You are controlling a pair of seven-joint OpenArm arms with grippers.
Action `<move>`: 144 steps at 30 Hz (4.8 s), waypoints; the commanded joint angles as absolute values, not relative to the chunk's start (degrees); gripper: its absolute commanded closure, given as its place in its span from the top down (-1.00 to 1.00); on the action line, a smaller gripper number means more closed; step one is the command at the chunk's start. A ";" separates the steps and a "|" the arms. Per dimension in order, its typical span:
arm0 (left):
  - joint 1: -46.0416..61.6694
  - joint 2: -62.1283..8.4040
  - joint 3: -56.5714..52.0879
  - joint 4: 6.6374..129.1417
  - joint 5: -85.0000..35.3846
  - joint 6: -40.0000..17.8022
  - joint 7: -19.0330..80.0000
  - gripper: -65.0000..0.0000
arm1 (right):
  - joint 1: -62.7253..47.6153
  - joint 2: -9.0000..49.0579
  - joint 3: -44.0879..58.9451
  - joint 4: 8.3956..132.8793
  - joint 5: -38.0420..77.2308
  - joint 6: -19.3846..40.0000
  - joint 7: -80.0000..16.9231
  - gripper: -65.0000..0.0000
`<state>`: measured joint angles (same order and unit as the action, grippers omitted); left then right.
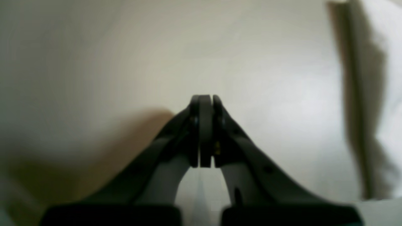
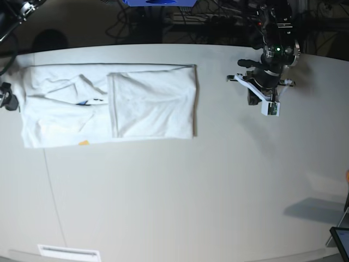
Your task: Fold the T-shirt properly
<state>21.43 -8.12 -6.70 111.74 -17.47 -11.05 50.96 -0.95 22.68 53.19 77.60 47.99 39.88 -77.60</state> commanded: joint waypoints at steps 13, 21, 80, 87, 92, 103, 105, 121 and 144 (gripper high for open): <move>17.27 -8.40 -6.73 101.58 -17.89 -14.64 49.45 -1.00 | 2.42 28.79 44.62 61.67 61.67 40.00 -75.91 0.54; 15.25 -5.67 -6.73 101.14 -17.89 -23.16 49.80 -1.00 | 0.57 29.58 44.53 61.67 61.67 40.00 -76.26 0.53; 7.43 1.80 9.89 95.25 -17.45 -23.08 49.98 -1.00 | -3.65 21.05 38.29 86.64 61.67 21.67 -75.91 -1.00; 4.70 2.07 9.98 91.47 -17.71 -23.08 50.07 -1.00 | -3.74 21.14 38.29 91.30 61.58 16.40 -75.91 -1.00; 3.21 2.95 9.98 88.75 -17.54 -23.08 50.07 -1.00 | -3.74 22.02 38.29 94.64 61.32 15.43 -75.74 -1.00; -0.75 6.20 12.88 84.79 -17.36 -23.08 51.91 -1.00 | -3.74 21.76 34.51 105.89 49.19 11.38 -75.65 -1.00; -1.71 6.46 15.16 83.56 -17.36 -22.99 51.91 -1.00 | -3.74 21.49 32.66 107.30 45.32 11.38 -75.47 -1.00; -5.67 7.87 19.56 80.57 -17.80 -18.15 51.91 -1.00 | -4.09 20.62 29.76 112.48 34.77 7.96 -71.52 -1.00; -7.96 9.00 19.65 78.55 -17.80 -18.15 51.91 -1.00 | -4.44 26.51 22.55 113.98 34.77 -3.47 -65.80 -1.00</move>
